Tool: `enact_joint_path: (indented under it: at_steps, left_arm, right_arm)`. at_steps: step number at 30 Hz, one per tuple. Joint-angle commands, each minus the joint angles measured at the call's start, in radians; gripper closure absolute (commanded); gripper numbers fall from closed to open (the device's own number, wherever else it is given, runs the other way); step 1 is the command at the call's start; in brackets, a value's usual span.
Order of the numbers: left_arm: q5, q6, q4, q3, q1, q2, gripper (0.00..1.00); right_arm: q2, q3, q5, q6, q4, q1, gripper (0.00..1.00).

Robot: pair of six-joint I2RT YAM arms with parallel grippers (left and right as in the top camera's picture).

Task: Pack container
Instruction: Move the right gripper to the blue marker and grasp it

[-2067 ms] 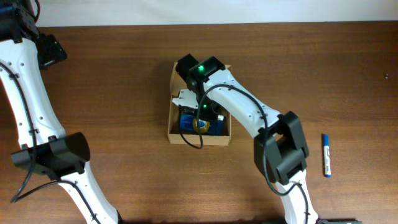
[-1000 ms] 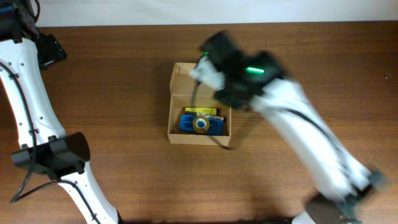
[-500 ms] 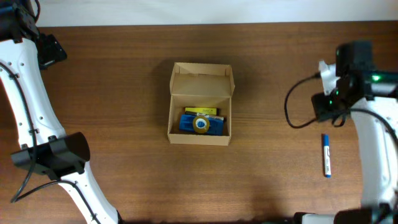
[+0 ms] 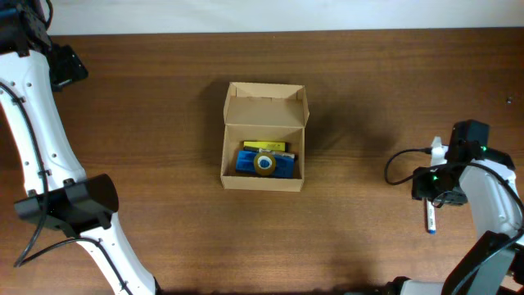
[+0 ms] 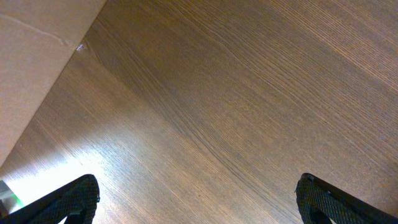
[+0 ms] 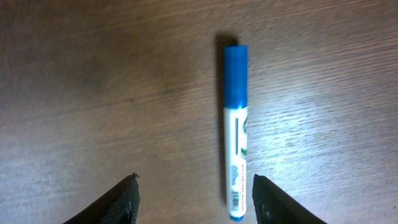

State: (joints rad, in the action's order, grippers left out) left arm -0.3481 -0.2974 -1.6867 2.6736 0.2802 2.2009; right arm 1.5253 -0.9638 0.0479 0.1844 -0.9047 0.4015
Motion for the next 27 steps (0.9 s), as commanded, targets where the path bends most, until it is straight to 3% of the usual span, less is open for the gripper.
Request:
enact_joint_path:
  at_steps: [1,19,24,27]
  left_arm:
    - [-0.003,0.011,0.0,-0.005,0.003,-0.003,0.0]
    - [-0.003,0.011,0.0,-0.005,0.003,-0.003,0.0]
    - [-0.003,0.011,0.0,-0.005,0.003,-0.003,0.0]
    - [-0.003,0.011,0.0,-0.005,0.003,-0.003,0.0]
  right_arm:
    - [0.024,-0.001,-0.017,-0.018,0.011,0.019,0.42]
    - [0.225,-0.001,0.095,0.02,0.088,0.032,0.42]
    - [0.256,-0.001,0.095,0.02,0.101,0.032,0.68]
    - [0.273,-0.001,0.095,0.019,0.105,0.032,0.75]
